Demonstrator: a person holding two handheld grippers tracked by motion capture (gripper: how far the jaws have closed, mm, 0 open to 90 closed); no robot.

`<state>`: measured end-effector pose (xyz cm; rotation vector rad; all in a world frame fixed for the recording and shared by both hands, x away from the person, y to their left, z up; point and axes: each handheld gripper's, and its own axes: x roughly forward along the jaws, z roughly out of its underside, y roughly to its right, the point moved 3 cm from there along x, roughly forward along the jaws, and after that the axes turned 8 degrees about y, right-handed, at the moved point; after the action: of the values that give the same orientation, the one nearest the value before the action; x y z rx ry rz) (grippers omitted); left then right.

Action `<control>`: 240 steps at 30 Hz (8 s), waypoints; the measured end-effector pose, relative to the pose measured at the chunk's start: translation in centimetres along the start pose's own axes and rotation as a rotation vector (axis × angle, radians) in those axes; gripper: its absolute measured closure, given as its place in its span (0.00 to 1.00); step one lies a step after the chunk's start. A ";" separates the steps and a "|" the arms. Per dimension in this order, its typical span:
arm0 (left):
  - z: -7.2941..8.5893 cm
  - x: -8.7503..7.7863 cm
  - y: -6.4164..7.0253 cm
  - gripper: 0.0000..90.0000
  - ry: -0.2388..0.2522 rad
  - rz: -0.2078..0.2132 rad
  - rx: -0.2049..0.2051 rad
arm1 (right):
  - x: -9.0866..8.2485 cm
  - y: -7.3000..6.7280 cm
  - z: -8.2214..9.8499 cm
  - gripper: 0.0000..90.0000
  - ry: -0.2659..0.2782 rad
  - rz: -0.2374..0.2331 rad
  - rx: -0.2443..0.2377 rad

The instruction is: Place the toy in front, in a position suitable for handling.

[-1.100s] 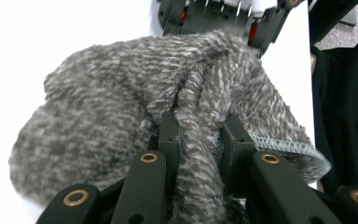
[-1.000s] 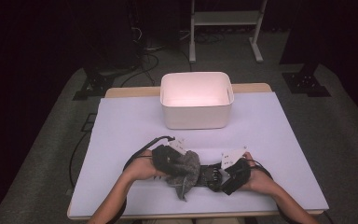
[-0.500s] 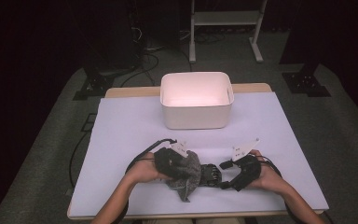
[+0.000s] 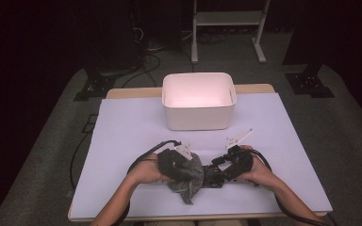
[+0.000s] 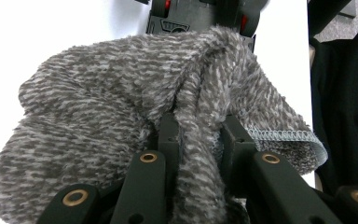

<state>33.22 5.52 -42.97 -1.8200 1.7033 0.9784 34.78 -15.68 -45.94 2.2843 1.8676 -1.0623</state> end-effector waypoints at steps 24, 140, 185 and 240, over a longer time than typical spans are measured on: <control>-3.3 -1.3 0.9 0.81 -0.002 -0.021 0.079 | 0.8 -1.7 1.8 0.23 -0.073 0.083 -0.037; -8.1 1.0 1.3 0.81 -0.013 0.013 0.154 | 0.8 -2.4 1.0 0.63 -0.018 0.146 -0.327; -5.9 -1.0 0.9 0.81 -0.006 -0.027 0.135 | -1.1 -1.7 2.1 0.63 -0.031 0.143 -0.308; -1.9 -7.1 -0.2 0.82 0.096 -0.103 0.051 | -1.4 -1.3 2.1 0.63 -0.040 0.137 -0.315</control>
<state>33.94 8.84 -36.44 -1.9285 1.6558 0.8111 32.52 -17.38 -46.27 2.1551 1.6934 -0.7317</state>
